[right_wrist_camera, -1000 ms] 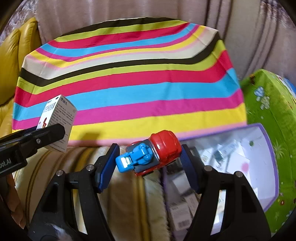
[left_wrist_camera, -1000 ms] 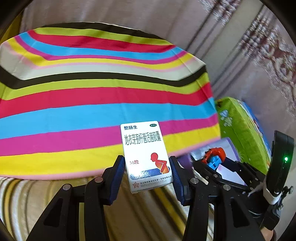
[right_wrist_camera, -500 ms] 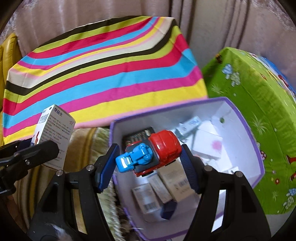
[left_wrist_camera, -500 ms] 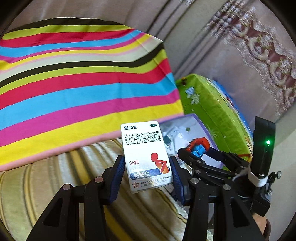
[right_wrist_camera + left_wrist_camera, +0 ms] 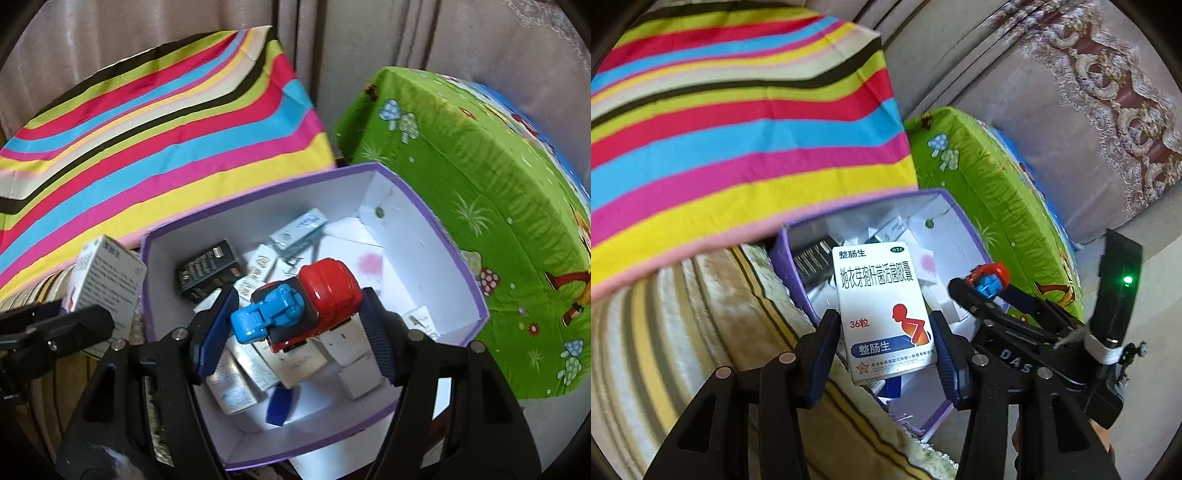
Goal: Organize rigid objects
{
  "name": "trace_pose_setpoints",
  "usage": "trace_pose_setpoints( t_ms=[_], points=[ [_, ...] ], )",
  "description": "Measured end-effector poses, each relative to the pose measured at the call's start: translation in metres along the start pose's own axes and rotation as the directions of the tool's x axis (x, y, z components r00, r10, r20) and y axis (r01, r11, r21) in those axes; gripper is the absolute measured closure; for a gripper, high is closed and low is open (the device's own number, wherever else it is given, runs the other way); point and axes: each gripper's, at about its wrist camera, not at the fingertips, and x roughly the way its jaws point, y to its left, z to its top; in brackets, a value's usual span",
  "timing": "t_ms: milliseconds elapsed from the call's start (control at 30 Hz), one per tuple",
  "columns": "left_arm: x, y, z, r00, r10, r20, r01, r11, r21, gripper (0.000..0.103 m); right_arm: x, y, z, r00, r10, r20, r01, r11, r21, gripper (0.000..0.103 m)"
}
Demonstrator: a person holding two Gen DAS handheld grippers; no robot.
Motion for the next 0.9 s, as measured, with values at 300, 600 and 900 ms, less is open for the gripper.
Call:
trace_pose_setpoints(
  t_ms=[300,600,900],
  points=[
    [0.010,0.001,-0.006,0.998,0.032,-0.049,-0.032,0.999,0.002,0.040,-0.007,-0.009,-0.004,1.000,-0.014,-0.001,0.014,1.000,0.025,0.020],
    [-0.007,0.003,-0.019,0.999,0.037,-0.028,-0.036,0.999,0.023,0.039,-0.025,-0.016,-0.018,0.999,-0.034,-0.008,0.034,0.998,0.049,0.018],
    [-0.005,-0.006,-0.021,0.999,0.035,-0.033,-0.033,0.997,0.071,0.022,-0.032,-0.026,-0.027,0.999,-0.036,-0.011,0.037,0.997,0.072,0.017]
  ],
)
